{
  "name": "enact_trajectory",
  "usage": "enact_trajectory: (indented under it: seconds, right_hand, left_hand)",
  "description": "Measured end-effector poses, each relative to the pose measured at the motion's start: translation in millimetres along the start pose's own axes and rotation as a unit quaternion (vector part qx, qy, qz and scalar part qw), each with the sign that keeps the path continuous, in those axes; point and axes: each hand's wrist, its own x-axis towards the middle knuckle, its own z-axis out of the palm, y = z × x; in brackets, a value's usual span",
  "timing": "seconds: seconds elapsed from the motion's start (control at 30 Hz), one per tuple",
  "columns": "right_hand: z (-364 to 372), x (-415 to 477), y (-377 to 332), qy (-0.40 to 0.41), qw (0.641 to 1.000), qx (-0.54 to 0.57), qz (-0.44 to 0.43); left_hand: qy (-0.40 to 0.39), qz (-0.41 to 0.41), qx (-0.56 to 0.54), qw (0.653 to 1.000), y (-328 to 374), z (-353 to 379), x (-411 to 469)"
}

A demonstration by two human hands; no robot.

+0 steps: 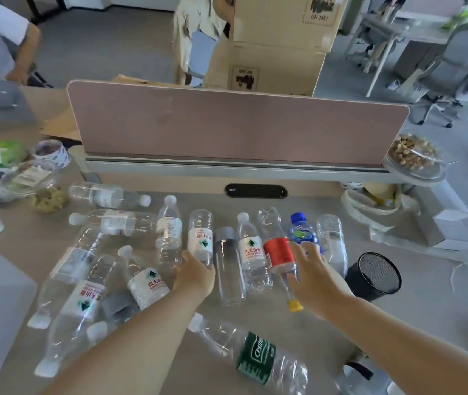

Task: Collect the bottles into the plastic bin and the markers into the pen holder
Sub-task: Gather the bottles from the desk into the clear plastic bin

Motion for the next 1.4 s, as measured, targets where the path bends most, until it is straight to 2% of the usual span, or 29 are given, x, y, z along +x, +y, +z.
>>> enact_trajectory:
  seconds: [0.13, 0.23, 0.3, 0.43, 0.67, 0.8, 0.87, 0.97, 1.17, 1.3, 1.4]
  right_hand:
    - [11.9, 15.1, -29.1, 0.007, 0.999, 0.024, -0.039]
    - [20.4, 27.1, -59.4, -0.006, 0.998, 0.038, -0.056]
    - [28.0, 34.5, -80.6, -0.020, 0.997, 0.037, -0.063]
    - [51.6, 51.6, -109.9, -0.038, 0.997, 0.014, -0.071]
    - [104.5, 65.0, -113.5, -0.041, 0.997, -0.065, -0.023]
    - [111.4, 61.0, -108.6, -0.061, 0.995, -0.084, -0.012]
    - [99.1, 61.6, -111.7, -0.061, 0.996, -0.061, 0.013]
    - [77.5, 64.5, -117.7, -0.073, 0.994, 0.029, 0.072]
    - [71.6, 53.3, -121.2, -0.104, 0.986, 0.100, 0.087]
    - [106.2, 50.7, -129.6, -0.126, 0.978, 0.113, 0.121]
    - [127.4, 47.2, -136.4, -0.116, 0.980, 0.117, 0.108]
  left_hand:
    - [0.019, 0.017, -0.041, 0.999, 10.2, -25.7, -6.2]
    - [0.060, 0.071, -0.073, 0.993, 16.2, -59.0, -12.8]
    - [0.086, 0.100, -0.063, 0.989, 16.4, -85.1, -20.0]
    - [0.121, 0.106, -0.036, 0.986, 7.2, -128.8, -31.4]
    - [0.172, 0.118, -0.045, 0.977, -10.8, -166.6, -57.8]
    - [0.220, 0.113, -0.076, 0.966, -21.2, -193.2, -69.2]
    - [0.243, 0.104, -0.086, 0.961, -28.4, -208.8, -76.1]
    - [0.269, 0.103, -0.085, 0.954, -39.5, -227.4, -87.6]
    - [0.250, 0.119, -0.073, 0.958, -47.5, -229.0, -98.6]
    - [0.204, 0.152, -0.080, 0.964, -54.3, -205.2, -80.3]
    - [0.179, 0.161, -0.087, 0.967, -67.9, -198.2, -70.3]
